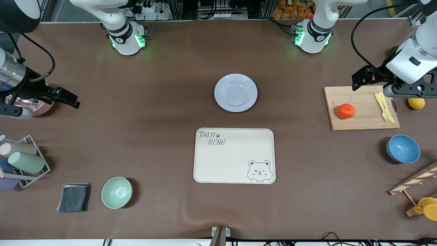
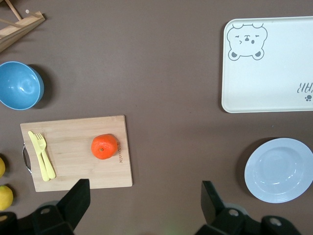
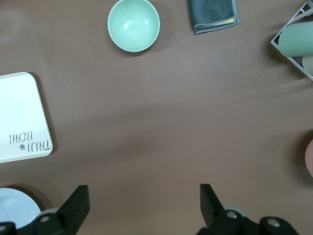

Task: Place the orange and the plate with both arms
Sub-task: 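Reach the left gripper down to the orange on the cutting board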

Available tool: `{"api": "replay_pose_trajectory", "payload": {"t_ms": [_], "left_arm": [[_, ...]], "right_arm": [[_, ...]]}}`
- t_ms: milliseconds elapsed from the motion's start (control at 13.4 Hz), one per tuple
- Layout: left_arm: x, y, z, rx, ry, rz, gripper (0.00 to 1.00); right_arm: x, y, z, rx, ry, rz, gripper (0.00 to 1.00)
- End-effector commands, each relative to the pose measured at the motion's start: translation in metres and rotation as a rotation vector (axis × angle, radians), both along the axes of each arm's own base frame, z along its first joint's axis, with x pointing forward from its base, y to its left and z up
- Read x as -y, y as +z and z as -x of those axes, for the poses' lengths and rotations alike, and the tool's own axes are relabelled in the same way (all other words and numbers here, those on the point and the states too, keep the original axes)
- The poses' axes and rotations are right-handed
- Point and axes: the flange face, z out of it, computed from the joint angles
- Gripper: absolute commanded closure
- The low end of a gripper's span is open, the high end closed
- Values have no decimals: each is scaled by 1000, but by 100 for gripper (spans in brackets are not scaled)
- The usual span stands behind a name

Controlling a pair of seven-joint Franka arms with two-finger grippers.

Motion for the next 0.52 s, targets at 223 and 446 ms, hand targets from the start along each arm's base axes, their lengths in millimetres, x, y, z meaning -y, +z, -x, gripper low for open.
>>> {"api": "replay_pose_trajectory", "payload": {"t_ms": [223, 446], "left_arm": [[-9, -2, 23, -13, -44, -29, 0], [-9, -6, 20, -21, -41, -30, 0]], "right_arm": [[-2, 0, 8, 0, -6, 19, 0], [0, -1, 7, -1, 0, 18, 0]]}}
